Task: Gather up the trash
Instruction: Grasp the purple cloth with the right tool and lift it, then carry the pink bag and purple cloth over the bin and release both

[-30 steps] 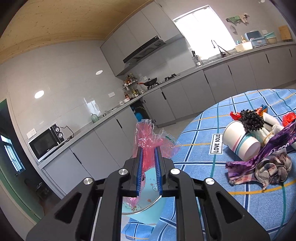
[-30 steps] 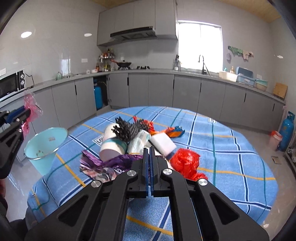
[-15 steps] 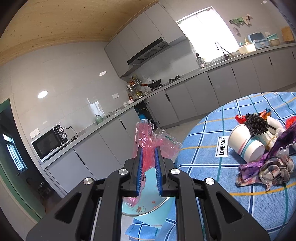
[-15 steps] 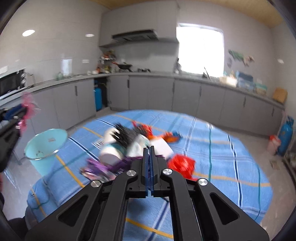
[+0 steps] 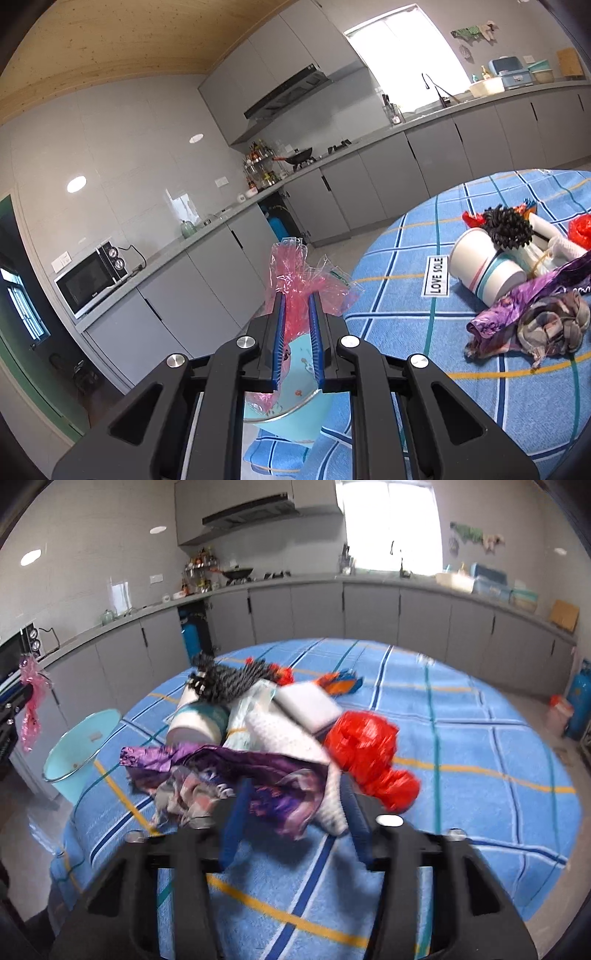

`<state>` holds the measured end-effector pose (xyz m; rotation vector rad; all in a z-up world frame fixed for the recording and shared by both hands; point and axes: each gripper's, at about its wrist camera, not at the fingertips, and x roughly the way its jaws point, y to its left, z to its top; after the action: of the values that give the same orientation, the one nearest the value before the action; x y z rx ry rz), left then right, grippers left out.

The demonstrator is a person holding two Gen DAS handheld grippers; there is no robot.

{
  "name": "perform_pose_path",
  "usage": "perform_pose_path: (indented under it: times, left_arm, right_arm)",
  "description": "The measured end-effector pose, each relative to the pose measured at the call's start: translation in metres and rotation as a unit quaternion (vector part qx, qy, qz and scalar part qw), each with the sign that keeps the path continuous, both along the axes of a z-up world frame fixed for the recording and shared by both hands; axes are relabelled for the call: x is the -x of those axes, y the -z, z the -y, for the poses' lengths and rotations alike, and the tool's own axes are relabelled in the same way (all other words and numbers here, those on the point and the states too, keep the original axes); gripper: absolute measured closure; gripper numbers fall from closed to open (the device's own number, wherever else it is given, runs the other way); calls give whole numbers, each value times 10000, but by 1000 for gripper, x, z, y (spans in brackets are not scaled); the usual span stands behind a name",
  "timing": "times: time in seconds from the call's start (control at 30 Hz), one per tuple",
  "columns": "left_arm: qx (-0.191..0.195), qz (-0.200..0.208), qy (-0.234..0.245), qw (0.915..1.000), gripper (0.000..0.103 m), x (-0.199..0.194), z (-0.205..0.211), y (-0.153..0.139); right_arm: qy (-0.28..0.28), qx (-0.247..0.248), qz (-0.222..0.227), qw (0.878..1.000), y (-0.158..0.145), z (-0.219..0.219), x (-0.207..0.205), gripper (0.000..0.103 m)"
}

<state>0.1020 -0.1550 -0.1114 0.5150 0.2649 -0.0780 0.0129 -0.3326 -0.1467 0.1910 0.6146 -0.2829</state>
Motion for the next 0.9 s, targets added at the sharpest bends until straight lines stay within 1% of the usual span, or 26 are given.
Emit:
perform_pose_path:
  times: [0.03,0.13,0.37,0.43,0.7,0.9]
  left_arm:
    - [-22,6,-15,10000,90,0,0,0]
    - [-23,48,-15,10000,90,1,-1,-2]
    - [-58,264,-138,9995,90,5,-7,-13]
    - [-11,299,-192,9994,90,5,-12,-17]
    - [63,364,-424,9984,90,1,-23,-28]
    - [84,405,-619,9972,90,-9,-31,-33]
  right_arm:
    - [-38,79,16,10000,-1,-3,1,93]
    - [-137,65,182,9997,-8,-7,7,96]
    - [-131,585,647,9961,-44,-28,22,98]
    - [-147,625,746,9951,-54,-31,25,98]
    - [-222,1030,964,9897,-76,-49,20,99]
    - [-376,1132,970,9881,-82,-58,2,99]
